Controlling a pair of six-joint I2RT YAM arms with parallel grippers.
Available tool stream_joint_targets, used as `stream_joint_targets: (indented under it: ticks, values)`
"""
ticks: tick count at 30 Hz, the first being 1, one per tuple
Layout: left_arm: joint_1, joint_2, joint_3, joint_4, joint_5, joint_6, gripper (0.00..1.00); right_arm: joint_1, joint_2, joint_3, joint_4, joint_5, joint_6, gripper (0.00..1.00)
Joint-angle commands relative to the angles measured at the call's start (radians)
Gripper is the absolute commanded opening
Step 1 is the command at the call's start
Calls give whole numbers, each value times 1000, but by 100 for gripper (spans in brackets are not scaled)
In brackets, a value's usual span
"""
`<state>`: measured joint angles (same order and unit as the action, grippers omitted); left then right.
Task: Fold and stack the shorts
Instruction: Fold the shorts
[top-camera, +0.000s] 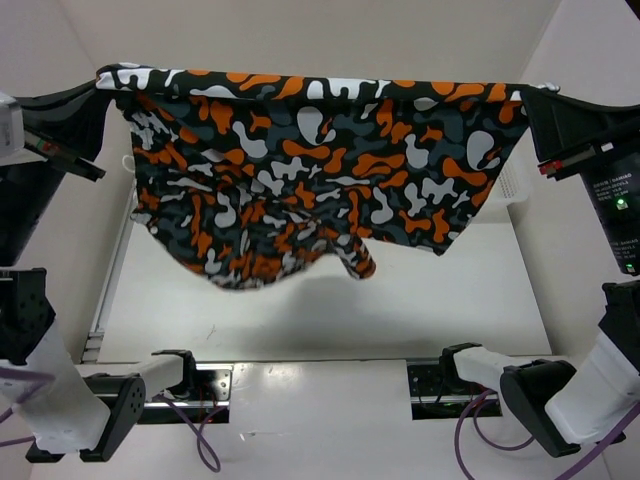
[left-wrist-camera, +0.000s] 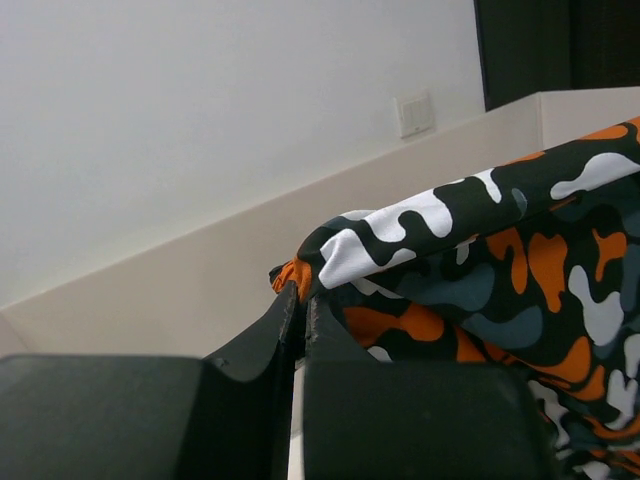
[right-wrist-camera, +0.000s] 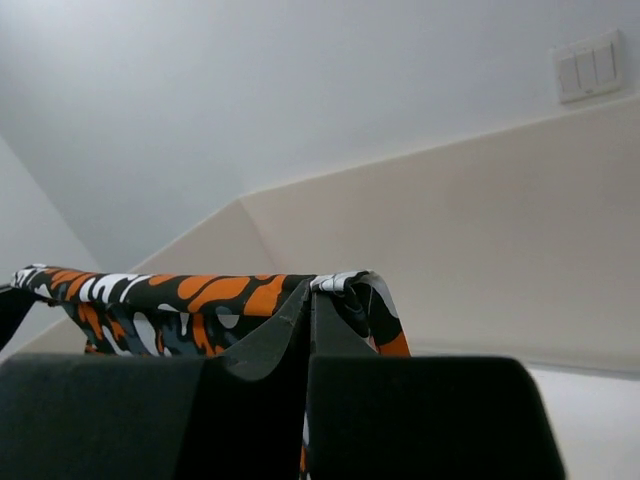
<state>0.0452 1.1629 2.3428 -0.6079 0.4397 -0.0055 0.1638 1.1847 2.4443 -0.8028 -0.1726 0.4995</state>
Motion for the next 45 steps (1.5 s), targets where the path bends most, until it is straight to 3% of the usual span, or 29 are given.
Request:
stream_joint_targets:
  ticks: [1,7,9,13,17,23,26,31,36,40,44,45]
  values:
    - [5,23,-37,17,-104,6,0,-10,29,-17,-91,162,-30,0]
    - [5,55,-221,82,-61,6,0,-10,3,-281,-1,265,-39,0]
    - [5,75,-357,131,-61,6,0,-10,16,-390,53,274,-39,0]
    - [5,151,-605,236,-81,6,0,-10,136,-557,135,283,-51,0]
    - [5,279,-747,385,-101,6,0,-10,294,-623,209,323,-52,0]
    - [-4,564,-723,490,-88,6,0,-10,594,-591,248,401,-52,0]
    - [-4,684,-672,511,-40,6,0,-10,680,-562,260,439,-42,0]
    - [-4,757,-600,548,16,6,0,-10,730,-528,269,466,-32,0]
    - [-4,813,-586,626,99,6,0,-10,696,-583,267,441,-41,0]
    - [-13,825,-565,652,120,6,0,0,571,-765,320,342,-52,0]
    - [-4,848,-519,602,131,6,0,92,416,-895,307,321,-88,0]
    - [-4,863,-504,582,140,6,0,168,364,-912,294,338,-98,0]
